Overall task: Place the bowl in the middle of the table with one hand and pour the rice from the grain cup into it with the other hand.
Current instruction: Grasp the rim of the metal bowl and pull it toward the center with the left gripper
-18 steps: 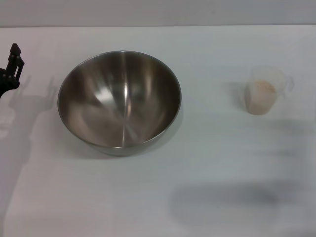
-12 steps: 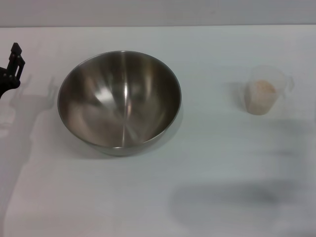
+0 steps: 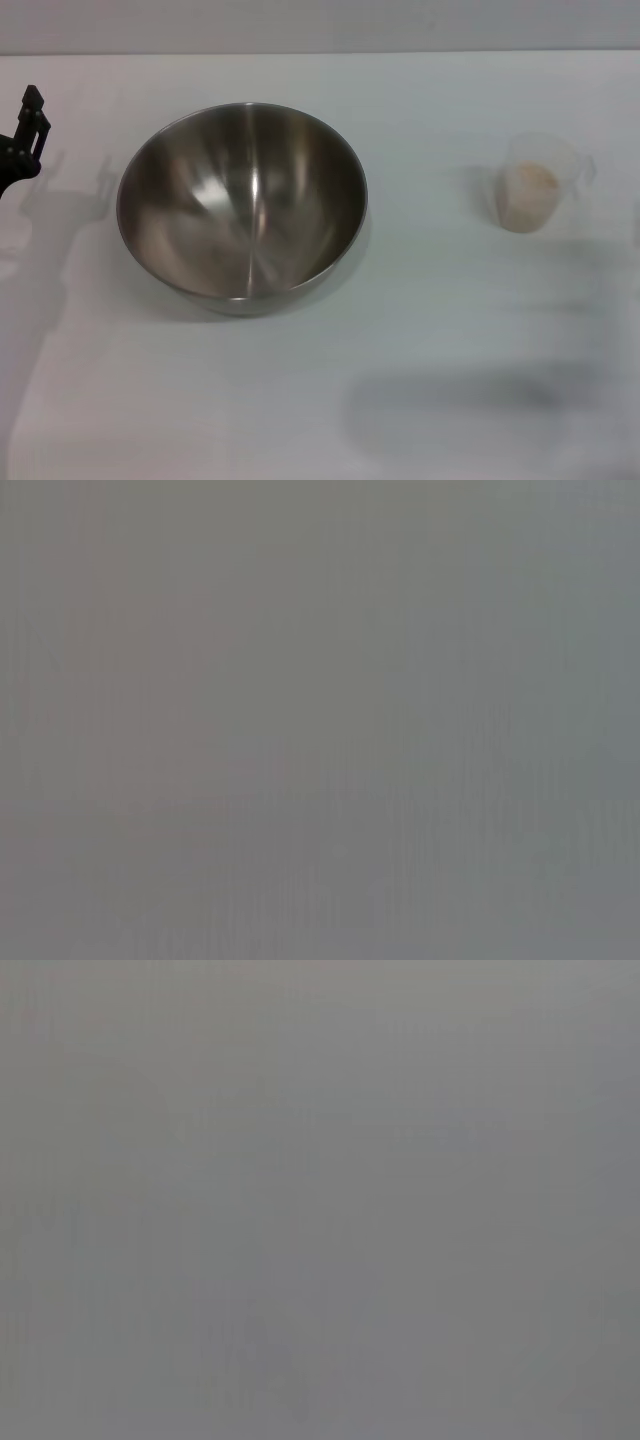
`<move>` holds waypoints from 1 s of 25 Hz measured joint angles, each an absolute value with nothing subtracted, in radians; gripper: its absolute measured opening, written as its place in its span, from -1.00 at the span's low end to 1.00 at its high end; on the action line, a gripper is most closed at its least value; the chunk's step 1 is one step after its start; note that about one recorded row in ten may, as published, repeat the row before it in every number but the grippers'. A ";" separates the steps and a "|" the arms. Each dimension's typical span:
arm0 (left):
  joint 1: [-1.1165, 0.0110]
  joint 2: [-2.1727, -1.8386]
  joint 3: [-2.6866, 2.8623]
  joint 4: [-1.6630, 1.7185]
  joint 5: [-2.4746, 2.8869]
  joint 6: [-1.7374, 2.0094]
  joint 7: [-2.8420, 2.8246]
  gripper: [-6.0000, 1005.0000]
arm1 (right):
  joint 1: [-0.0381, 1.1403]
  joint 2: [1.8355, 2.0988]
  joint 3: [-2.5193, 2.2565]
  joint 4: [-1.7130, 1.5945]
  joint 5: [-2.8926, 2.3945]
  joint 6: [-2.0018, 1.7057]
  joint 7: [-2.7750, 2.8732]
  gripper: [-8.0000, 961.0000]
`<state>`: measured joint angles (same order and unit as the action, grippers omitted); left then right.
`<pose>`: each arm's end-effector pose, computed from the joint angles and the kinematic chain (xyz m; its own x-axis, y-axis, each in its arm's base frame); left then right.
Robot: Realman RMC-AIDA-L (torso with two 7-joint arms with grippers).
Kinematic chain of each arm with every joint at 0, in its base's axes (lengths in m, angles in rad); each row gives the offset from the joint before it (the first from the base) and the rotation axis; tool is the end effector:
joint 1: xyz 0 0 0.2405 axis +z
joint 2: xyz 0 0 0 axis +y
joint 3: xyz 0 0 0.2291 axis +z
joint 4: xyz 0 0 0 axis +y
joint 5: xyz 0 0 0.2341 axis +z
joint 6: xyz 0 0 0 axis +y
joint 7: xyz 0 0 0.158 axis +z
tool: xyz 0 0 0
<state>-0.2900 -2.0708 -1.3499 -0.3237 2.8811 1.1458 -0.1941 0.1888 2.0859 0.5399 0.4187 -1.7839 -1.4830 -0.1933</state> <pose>-0.3221 0.3358 0.0039 0.7068 -0.1046 0.6996 0.6833 -0.1548 -0.7135 0.3243 0.2650 -0.0064 0.7241 0.2099 -0.6569 -0.6887 0.1704 -0.7047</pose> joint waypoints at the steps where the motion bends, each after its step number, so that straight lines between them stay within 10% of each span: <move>1: -0.290 -2.071 -1.350 -0.324 2.881 1.146 -0.193 0.16 | 0.189 2.086 0.540 0.419 -1.784 -1.481 -0.193 0.04; 10: -0.277 -2.054 -1.316 -0.458 2.887 1.040 -0.232 0.16 | 0.189 2.087 0.540 0.420 -1.784 -1.476 -0.193 0.04; 25: -0.182 -1.920 -1.279 -1.178 2.887 0.189 -0.247 0.15 | 0.192 2.087 0.540 0.419 -1.780 -1.466 -0.194 0.03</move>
<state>-0.1815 -1.9196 -1.2786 -1.1784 2.8868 0.1888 -0.2468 0.1919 2.0872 0.5400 0.4188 -1.7803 -1.4661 -0.1936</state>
